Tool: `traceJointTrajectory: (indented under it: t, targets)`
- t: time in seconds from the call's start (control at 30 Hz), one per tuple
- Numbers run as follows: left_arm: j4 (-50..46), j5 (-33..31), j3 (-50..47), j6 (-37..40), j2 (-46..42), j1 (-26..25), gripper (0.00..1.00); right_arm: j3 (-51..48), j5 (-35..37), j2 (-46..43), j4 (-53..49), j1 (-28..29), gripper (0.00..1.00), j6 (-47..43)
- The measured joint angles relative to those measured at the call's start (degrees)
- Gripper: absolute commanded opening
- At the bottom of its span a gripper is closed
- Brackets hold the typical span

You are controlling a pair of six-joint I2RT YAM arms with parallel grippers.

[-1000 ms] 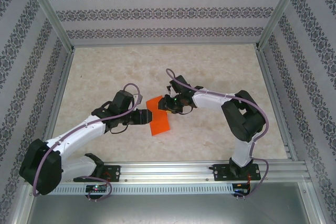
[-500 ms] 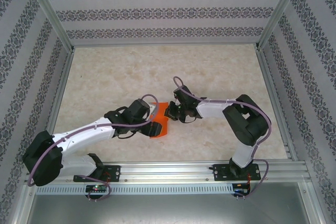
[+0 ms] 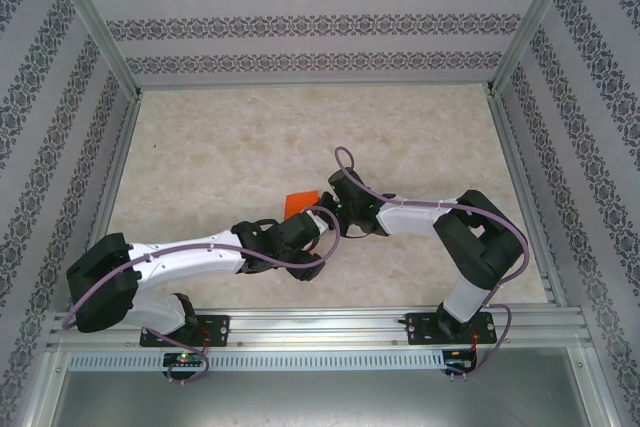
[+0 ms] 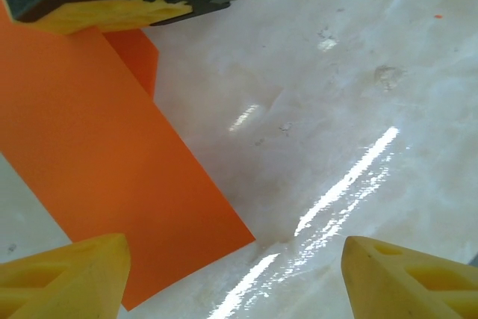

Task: Fold a paper plane with a square sheet of paper (pick it up from the middle)
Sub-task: Third fold the triangle at the center of the table.

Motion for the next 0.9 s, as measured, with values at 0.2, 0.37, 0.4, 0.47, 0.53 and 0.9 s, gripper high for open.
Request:
traceJointTrajectory:
  t: [0.2, 0.37, 0.4, 0.47, 0.53, 0.9]
  targets:
    - [0.0, -3.0, 0.0, 0.6, 1.2, -0.2, 0.61, 0.0, 0.0, 0.0, 0.2, 0.0, 0.10, 0.3]
    - [0.0, -4.6, 0.0, 0.8, 1.4, -0.2, 0.44, 0.1, 0.0, 0.1, -0.2, 0.0, 0.12, 0.3]
    - [0.0, -4.9, 0.0, 0.8, 1.4, -0.2, 0.41, 0.1, 0.0, 0.1, -0.4, 0.0, 0.13, 0.2]
    - [0.0, -5.0, 0.0, 0.9, 1.4, -0.2, 0.35, 0.2, 0.0, 0.1, -0.7, 0.0, 0.13, 0.0]
    - [0.0, -5.1, 0.0, 0.9, 1.4, -0.2, 0.28, 0.3, 0.0, 0.1, -1.2, 0.0, 0.14, -0.4]
    - [0.0, -6.6, 0.0, 0.9, -0.1, -0.2, 0.00, 0.9, 0.1, -0.1, -4.6, -0.1, 0.30, -3.2]
